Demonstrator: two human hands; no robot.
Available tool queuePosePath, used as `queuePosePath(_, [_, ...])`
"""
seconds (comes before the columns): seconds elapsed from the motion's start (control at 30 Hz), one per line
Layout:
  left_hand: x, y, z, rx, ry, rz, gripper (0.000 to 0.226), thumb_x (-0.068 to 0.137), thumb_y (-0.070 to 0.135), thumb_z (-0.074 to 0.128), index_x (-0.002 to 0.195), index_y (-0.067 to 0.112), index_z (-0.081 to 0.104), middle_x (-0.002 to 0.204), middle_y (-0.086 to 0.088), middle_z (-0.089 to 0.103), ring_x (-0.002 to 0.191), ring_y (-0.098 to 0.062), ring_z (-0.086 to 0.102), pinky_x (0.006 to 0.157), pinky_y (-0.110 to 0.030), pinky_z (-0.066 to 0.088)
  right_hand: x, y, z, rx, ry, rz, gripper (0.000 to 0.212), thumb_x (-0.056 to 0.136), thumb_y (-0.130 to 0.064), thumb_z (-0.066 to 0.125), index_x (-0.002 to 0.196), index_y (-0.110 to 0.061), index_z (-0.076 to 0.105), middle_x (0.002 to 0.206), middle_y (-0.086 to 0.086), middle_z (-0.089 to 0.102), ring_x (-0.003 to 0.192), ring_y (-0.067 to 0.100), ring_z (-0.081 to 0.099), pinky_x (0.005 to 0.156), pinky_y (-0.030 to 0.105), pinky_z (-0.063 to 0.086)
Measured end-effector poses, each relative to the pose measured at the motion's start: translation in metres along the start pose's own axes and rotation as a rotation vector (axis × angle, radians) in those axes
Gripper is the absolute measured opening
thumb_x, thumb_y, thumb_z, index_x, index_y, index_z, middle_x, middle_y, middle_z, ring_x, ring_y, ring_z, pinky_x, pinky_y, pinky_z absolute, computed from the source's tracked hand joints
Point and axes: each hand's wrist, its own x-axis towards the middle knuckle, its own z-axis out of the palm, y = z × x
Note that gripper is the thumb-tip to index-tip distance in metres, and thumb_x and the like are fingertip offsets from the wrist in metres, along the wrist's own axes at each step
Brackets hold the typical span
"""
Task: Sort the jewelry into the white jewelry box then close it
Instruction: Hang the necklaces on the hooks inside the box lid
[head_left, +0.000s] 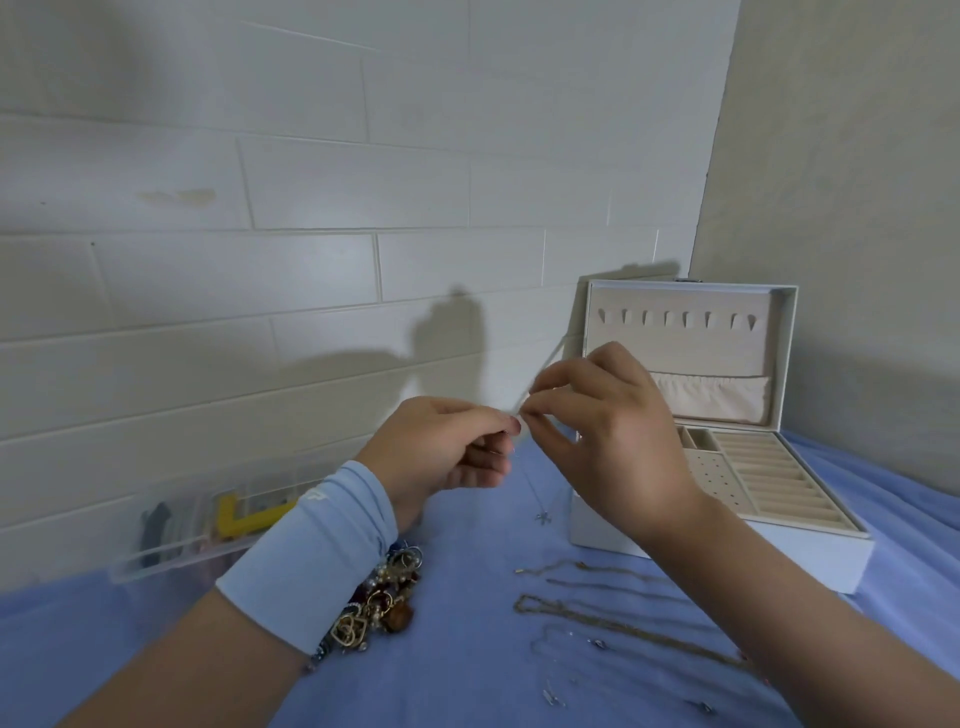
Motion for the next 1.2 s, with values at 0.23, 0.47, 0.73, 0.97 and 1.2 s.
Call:
queuePosePath(0.23, [0.005,-0.008,0.001,-0.048,0.067,0.174,0.014,0.092,0.014,0.068,0.091,0.003,0.077,0.075,-0.006,0.072,0.061,-0.015,0.063,0.061,-0.023,0.055,-0.004,-0.006,0.003,0.122,0.068,0.136,0.003,0.087,-0.013,0.077,0.086,-0.014,0.079,0.076,0.001,0.057,0.072,0.020,0.049,0.063,0.034,0.041])
queuePosePath(0.47, [0.007,-0.009,-0.009,-0.088,-0.053,0.246,0.015,0.092,0.008,0.064,0.099,0.000,0.075,0.076,-0.006,0.070,0.063,-0.013,0.060,0.056,-0.020,0.051,0.001,-0.009,-0.002,0.242,0.097,0.140,0.011,0.090,-0.021,0.073,0.087,-0.014,0.081,0.071,0.003,0.053,0.068,0.021,0.049,0.063,0.034,0.040])
queuePosePath(0.73, [0.005,-0.004,-0.028,0.220,-0.160,0.328,0.015,0.090,0.006,0.067,0.101,0.001,0.075,0.066,0.004,0.068,0.061,-0.007,0.060,0.057,-0.018,0.050,0.005,-0.006,-0.008,0.397,0.003,0.048,0.010,0.086,-0.023,0.078,0.083,-0.014,0.081,0.071,-0.002,0.054,0.065,0.017,0.052,0.059,0.032,0.043])
queuePosePath(0.97, [0.003,-0.001,-0.029,0.416,-0.185,0.439,0.007,0.089,0.004,0.070,0.090,0.004,0.076,0.062,0.005,0.067,0.053,-0.004,0.060,0.054,-0.018,0.050,0.000,-0.003,-0.011,0.446,-0.035,0.089,0.027,0.079,-0.024,0.085,0.078,-0.008,0.063,0.070,-0.004,0.053,0.062,0.005,0.045,0.060,0.014,0.036])
queuePosePath(1.2, [0.009,-0.008,-0.023,0.352,-0.097,0.402,0.009,0.093,0.008,0.066,0.090,0.004,0.073,0.069,-0.007,0.065,0.062,-0.017,0.066,0.056,-0.030,0.057,0.003,-0.002,-0.010,0.422,-0.217,0.197,0.015,0.081,-0.016,0.080,0.088,-0.028,0.074,0.083,-0.011,0.057,0.058,0.009,0.045,0.057,0.018,0.036])
